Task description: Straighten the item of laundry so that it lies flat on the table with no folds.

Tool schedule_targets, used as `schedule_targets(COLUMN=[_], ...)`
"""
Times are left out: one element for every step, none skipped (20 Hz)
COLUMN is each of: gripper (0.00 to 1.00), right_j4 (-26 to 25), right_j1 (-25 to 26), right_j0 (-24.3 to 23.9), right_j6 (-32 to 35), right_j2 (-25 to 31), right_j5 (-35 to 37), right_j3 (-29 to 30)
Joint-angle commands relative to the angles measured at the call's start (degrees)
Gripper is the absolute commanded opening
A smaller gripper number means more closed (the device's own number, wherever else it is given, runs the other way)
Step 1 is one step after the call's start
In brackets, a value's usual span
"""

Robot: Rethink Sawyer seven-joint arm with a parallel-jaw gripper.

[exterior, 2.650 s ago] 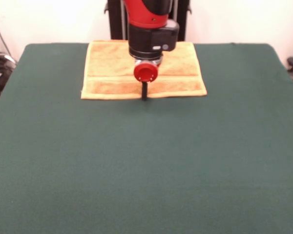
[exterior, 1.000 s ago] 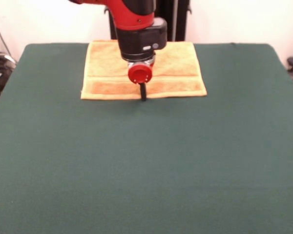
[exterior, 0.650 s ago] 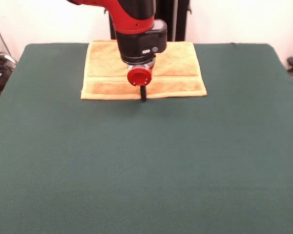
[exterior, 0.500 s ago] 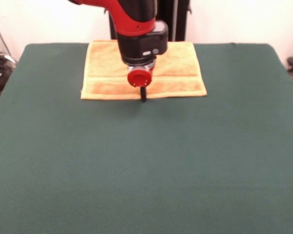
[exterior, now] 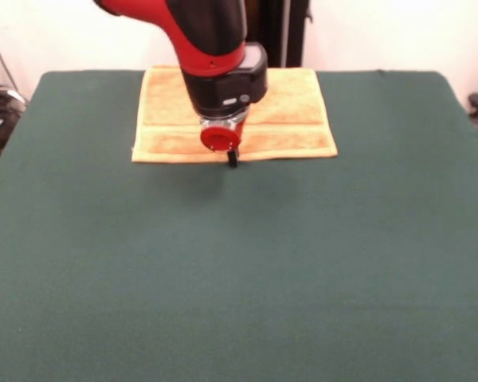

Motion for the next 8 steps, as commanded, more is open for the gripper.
schedule_targets(gripper=[0.00, 0.00, 0.00, 0.00, 0.00, 0.00, 0.00, 0.00], right_j4=[9.5, 10.0, 10.6, 11.1, 11.7, 12.1, 12.5, 12.7], right_j1=[13.3, 13.7, 14.2, 14.6, 15.1, 15.3, 15.7, 16.1], right_j0=[0.8, 0.9, 1.0, 1.1, 1.3, 1.0, 1.0, 0.9], right_j6=[9.9, 10.3, 10.6, 10.9, 11.3, 11.3, 11.6, 11.7], right_j2=[-1.3, -1.7, -2.1, -2.5, -3.2, -2.8, -3.3, -3.6], right_j5=[-19.9, -19.9, -19.8, -19.5, -19.3, -19.6, -19.5, -19.3], right_j3=[-22.8, -23.7, -24.5, -25.3, -26.2, -26.6, -27.3, -28.0])
